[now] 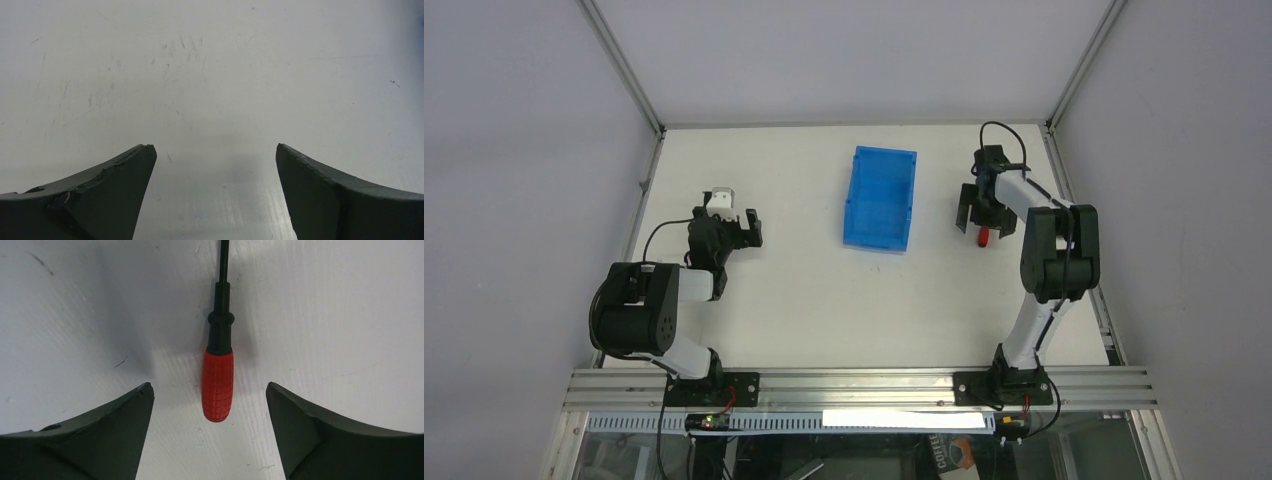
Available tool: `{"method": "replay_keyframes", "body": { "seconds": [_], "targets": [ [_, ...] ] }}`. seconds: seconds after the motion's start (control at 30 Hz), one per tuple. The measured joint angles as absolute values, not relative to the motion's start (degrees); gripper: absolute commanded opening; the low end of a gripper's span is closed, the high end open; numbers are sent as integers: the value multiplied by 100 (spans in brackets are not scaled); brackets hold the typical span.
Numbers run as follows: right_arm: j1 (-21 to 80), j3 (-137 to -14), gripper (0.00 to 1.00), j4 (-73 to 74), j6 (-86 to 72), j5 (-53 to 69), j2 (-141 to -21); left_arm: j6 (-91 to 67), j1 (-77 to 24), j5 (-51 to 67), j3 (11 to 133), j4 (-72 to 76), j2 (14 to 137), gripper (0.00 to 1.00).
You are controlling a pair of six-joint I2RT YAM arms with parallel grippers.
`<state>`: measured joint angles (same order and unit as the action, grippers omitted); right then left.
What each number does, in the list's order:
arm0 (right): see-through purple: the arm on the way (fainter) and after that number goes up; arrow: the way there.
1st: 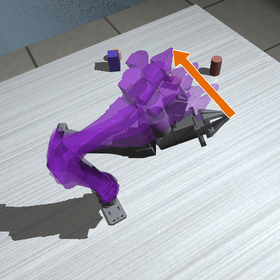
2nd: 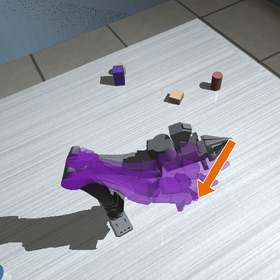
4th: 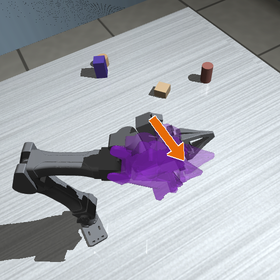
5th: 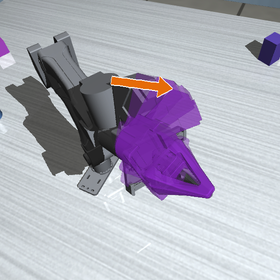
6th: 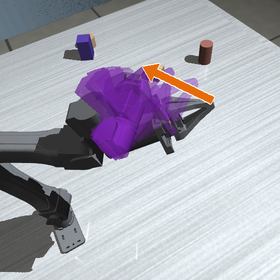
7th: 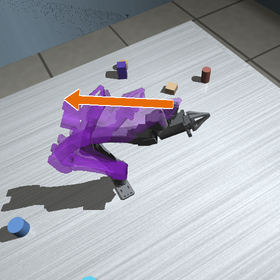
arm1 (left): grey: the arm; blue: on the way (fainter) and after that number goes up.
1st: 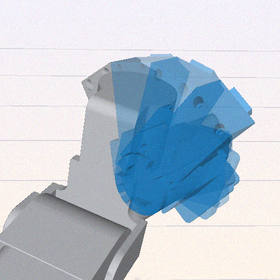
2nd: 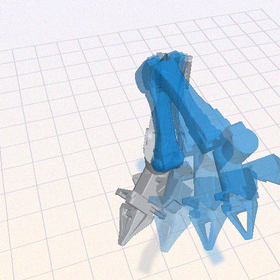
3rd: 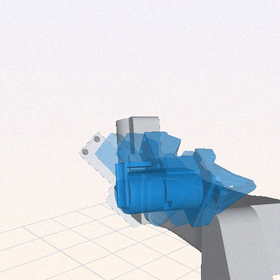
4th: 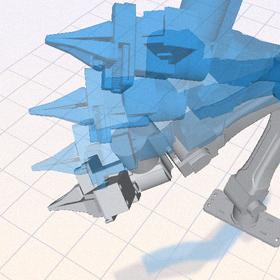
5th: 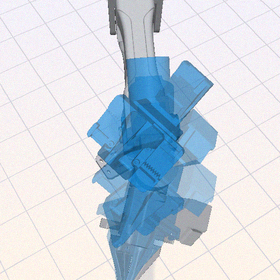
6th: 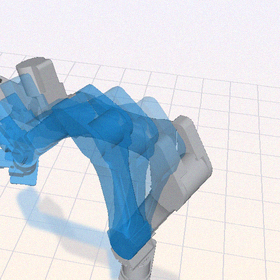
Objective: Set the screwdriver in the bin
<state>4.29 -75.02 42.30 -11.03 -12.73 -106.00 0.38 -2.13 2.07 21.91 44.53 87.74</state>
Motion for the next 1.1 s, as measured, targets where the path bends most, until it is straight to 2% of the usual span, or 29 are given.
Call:
{"method": "replay_keyframes", "body": {
  "seconds": [0.1, 0.23, 0.27, 0.33, 0.43, 0.63, 1.1],
  "targets": [
    [349, -7500, 61, 4202, -1063, -1234, -10805, 38, -213, 207, 2191, 4453, 8774, 99],
    [215, -7485, 20, 4047, -1044, -1024, -10914, 38, -213, 207, 2191, 4453, 8774, 99],
    [198, -7474, 14, 3994, -1048, -978, -10923, 36, -213, 207, 2191, 4453, 8774, 99],
    [185, -7463, 8, 3959, -989, -961, -10923, 36, -213, 207, 2191, 4453, 8774, 99],
    [178, -7463, 3, 3968, -945, -954, -10908, 38, -213, 207, 2191, 4453, 8774, 99],
    [178, -7518, 2, 4230, -801, -958, -10787, 38, -213, 207, 2191, 4453, 8774, 99],
    [462, -9249, 7, 5677, -821, -519, -9448, 38, -213, 207, 2191, 4453, 8774, 99]
  ]
}}
